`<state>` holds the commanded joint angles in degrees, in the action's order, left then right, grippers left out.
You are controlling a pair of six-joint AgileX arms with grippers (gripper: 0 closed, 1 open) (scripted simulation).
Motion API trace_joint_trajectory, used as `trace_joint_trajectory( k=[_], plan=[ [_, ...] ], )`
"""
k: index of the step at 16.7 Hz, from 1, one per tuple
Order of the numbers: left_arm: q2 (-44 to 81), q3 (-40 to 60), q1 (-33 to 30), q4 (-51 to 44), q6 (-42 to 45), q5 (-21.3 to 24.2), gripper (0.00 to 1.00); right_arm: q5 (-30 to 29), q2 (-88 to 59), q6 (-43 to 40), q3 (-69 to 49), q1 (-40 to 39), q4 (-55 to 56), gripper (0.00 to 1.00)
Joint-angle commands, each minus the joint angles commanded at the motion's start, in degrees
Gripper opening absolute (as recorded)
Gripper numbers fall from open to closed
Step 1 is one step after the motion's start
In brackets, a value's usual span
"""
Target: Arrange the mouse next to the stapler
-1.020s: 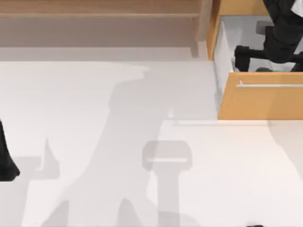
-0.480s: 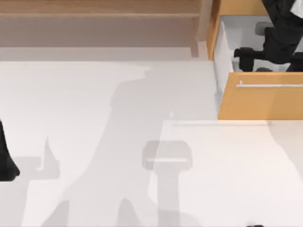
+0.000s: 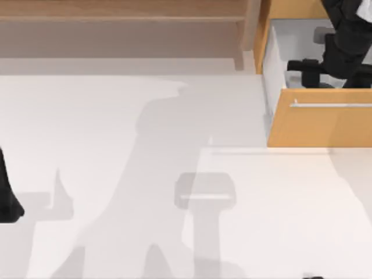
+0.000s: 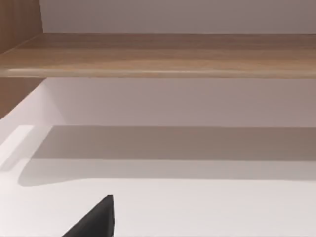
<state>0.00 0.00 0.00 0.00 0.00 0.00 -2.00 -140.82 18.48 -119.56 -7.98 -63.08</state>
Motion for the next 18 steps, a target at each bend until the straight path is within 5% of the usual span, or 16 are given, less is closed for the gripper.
trace_joint_trajectory(
  k=[11, 18],
  plan=[
    [0.00, 0.00, 0.00, 0.00, 0.00, 0.00, 1.00, 0.11, 0.55, 0.13, -0.05, 0.03, -0.15, 0.00],
    [0.00, 0.00, 0.00, 0.00, 0.00, 0.00, 1.00, 1.09, 15.05, 3.21, 5.16, -0.83, -0.37, 0.00]
  ],
)
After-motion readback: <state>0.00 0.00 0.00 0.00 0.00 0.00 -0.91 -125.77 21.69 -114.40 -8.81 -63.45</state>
